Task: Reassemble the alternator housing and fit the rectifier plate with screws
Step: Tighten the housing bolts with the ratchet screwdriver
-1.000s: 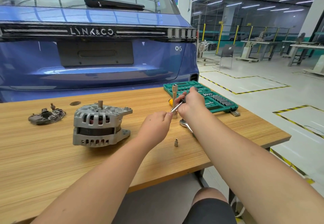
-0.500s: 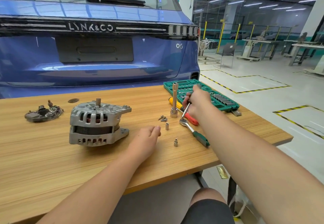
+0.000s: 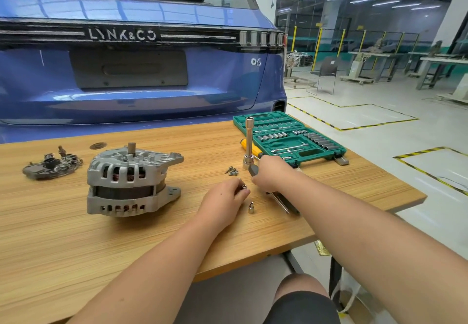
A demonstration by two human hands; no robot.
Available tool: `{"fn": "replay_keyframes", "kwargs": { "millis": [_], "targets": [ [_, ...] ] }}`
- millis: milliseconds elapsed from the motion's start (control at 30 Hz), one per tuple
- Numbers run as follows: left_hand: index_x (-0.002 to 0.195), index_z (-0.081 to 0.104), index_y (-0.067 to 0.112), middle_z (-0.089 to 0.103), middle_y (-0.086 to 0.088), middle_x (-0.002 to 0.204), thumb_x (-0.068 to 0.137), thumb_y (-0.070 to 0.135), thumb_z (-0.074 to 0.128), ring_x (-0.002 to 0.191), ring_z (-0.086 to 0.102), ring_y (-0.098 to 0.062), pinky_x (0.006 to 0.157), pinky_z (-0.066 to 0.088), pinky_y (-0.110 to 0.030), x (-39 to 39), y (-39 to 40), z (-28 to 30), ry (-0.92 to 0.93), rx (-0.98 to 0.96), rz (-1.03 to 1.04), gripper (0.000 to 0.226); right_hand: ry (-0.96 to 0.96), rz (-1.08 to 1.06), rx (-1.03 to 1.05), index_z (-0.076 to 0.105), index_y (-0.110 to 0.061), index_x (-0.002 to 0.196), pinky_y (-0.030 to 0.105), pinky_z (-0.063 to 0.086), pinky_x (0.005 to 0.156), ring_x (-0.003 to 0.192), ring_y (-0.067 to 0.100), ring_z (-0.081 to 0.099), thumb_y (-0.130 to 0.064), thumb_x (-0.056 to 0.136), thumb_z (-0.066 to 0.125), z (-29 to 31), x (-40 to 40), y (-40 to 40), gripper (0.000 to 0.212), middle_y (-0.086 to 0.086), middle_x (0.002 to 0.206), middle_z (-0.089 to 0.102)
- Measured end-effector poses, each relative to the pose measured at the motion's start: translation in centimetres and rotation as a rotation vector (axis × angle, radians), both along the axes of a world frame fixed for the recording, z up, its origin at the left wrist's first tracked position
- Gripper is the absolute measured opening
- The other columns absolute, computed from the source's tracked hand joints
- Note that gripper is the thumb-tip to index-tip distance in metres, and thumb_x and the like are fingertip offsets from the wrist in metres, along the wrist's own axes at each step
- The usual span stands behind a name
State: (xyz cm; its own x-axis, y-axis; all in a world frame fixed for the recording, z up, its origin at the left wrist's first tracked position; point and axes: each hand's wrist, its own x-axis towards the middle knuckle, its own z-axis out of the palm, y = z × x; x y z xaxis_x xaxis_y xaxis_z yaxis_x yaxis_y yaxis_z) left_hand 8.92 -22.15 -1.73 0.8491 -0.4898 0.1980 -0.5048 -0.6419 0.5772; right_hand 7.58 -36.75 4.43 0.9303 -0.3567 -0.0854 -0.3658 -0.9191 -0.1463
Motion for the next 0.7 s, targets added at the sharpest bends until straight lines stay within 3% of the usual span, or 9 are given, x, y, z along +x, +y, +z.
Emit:
{"fn": "replay_keyframes", "kwargs": {
  "millis": [200,367,500,600,700],
  "targets": [
    [0.113,0.073,0.018,0.069,0.000,0.106,0.100,0.035,0.061,0.100,0.060,-0.021,0.081,0.046,-0.031,0.6,-0.3,0.0,-0.022,0.057,-0.021,0.025,-0.018,0.032,-0.082,0.050,-0.017,0.101,0.031,0.044,0.061,0.083,0.024,0.056,-0.025,0.096,0.061,-1.4,0.3,0.1,0.015,0.005,0.096,0.051],
    [0.114,0.074,0.021,0.071,0.002,0.108,0.096,0.034,0.068,0.101,0.061,-0.019,0.083,0.048,-0.030,0.8,-0.3,-0.2,-0.002,0.031,0.000,0.023,-0.005,0.067,-0.122,0.053,-0.019,0.097,0.038,0.057,0.077,0.083,0.026,0.060,-0.025,0.094,0.063,-1.9,0.6,0.3,0.013,0.005,0.096,0.051],
    [0.117,0.073,0.021,0.071,0.003,0.109,0.094,0.033,0.070,0.103,0.061,-0.019,0.087,0.050,-0.031,0.7,-0.3,-0.2,-0.007,0.041,0.003,0.025,-0.014,0.058,-0.124,0.047,-0.018,0.085,0.034,0.050,0.064,0.073,0.022,0.055,-0.031,0.092,0.064,-1.8,0.7,0.2,0.022,0.004,0.091,0.049],
    [0.120,0.070,0.019,0.069,0.003,0.108,0.094,0.034,0.070,0.103,0.062,-0.019,0.086,0.050,-0.031,0.5,0.1,0.0,0.003,0.064,-0.019,0.030,-0.136,0.025,-0.078,0.050,-0.018,0.092,0.032,0.043,0.059,0.078,0.025,0.057,-0.037,0.095,0.060,-1.1,0.5,0.0,0.021,0.003,0.085,0.050],
    [0.135,0.061,0.018,0.065,0.000,0.124,0.097,0.031,0.066,0.113,0.059,-0.020,0.095,0.048,-0.032,0.3,0.9,0.9,0.021,0.148,-0.075,0.041,-0.386,0.003,0.039,0.060,-0.016,0.099,0.035,0.044,0.066,0.084,0.027,0.058,-0.040,0.101,0.051,0.3,0.4,0.5,0.026,0.004,0.089,0.058]
  ]
}}
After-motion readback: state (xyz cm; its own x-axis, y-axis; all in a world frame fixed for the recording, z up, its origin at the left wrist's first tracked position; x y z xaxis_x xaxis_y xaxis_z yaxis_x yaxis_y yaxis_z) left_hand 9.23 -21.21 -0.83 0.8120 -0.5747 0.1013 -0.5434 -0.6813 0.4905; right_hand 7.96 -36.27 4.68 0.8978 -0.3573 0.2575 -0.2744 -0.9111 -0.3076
